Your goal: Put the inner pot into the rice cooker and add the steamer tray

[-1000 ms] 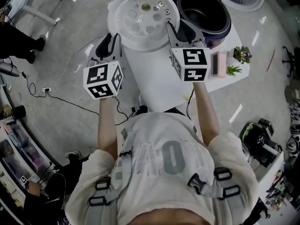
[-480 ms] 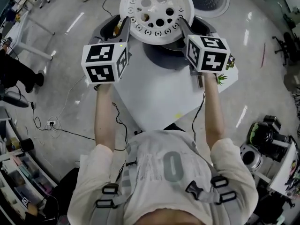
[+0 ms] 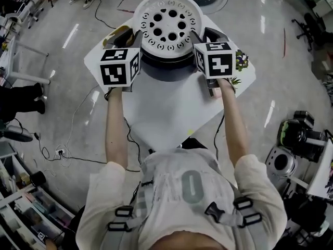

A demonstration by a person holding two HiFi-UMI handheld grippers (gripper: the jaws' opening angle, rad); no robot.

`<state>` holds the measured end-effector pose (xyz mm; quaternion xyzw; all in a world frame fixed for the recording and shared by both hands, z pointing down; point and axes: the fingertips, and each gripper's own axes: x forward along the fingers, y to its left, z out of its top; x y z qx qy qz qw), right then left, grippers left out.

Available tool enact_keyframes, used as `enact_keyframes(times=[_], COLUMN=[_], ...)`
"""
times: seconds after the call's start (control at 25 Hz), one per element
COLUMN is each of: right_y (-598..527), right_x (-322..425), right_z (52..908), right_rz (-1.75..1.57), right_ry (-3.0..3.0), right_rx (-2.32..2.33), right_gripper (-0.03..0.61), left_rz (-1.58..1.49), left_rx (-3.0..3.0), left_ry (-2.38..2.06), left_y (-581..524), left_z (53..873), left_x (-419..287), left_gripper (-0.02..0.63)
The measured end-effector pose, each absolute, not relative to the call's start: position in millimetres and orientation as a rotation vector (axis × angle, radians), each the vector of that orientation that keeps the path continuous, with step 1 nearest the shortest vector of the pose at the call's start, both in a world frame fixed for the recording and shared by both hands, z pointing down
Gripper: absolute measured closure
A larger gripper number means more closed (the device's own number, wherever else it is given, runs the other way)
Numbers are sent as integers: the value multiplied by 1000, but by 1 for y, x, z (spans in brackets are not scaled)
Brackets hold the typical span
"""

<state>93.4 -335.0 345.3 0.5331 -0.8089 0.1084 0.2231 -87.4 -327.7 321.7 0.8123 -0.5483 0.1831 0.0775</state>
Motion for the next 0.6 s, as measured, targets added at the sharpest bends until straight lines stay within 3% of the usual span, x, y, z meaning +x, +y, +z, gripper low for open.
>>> enact_keyframes(times=[0.6], right_y=[-338], right_x=[91], right_z=[384], right_rz=[384], right_ry=[-2189], right_rx=[1441], right_gripper=[407], left_rz=[744], left_rx=[2354], left_ry=[-1618], left_y=[-341], left_z=[376], left_x=[-87], left_gripper=[515])
